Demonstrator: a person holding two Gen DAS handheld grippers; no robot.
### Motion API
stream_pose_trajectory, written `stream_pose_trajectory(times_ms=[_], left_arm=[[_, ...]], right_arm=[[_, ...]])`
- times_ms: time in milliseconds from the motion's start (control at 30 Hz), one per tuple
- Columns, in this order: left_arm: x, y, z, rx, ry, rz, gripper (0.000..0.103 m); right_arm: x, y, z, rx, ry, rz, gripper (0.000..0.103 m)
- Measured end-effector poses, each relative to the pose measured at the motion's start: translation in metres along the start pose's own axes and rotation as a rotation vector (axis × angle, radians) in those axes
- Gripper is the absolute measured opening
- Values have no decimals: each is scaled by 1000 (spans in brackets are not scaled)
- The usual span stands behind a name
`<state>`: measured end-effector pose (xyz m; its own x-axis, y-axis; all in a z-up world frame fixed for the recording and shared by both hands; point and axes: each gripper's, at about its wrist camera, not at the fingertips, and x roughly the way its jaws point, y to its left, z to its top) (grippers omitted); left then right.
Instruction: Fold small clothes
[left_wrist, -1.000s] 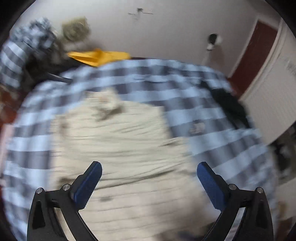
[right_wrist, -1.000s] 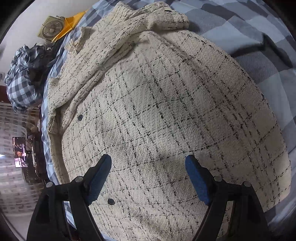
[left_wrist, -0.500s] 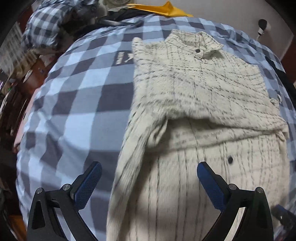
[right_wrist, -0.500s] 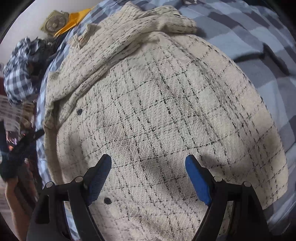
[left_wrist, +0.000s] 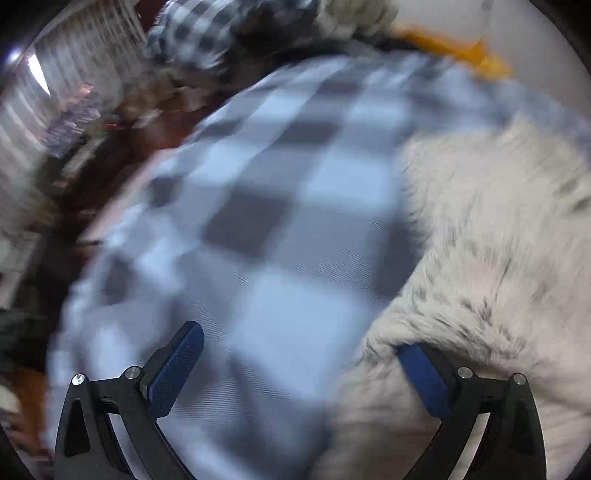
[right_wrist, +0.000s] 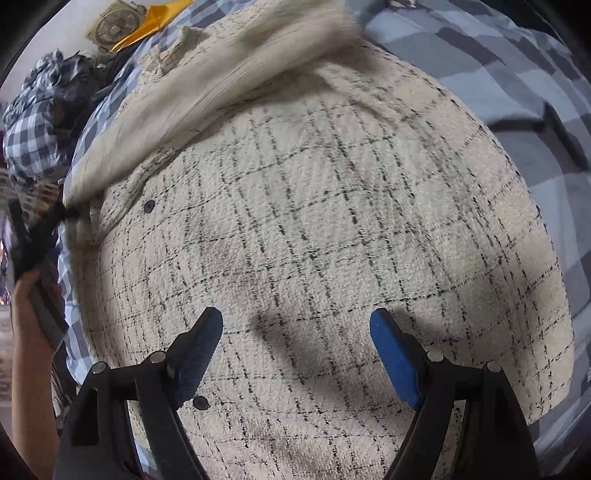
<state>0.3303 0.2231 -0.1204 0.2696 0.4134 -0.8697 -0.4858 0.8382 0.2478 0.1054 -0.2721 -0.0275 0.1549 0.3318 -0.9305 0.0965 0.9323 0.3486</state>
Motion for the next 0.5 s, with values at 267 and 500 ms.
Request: stream_pose_trajectory(times_ms=[267,500], left_arm=[[-24,37,-28,134,4,-145,103],[-85,8,5,101,-112,-318,103]], right_arm=[[-2,-1,0,6,16,33,80],[-36,-29,41,86,-113,131,80]])
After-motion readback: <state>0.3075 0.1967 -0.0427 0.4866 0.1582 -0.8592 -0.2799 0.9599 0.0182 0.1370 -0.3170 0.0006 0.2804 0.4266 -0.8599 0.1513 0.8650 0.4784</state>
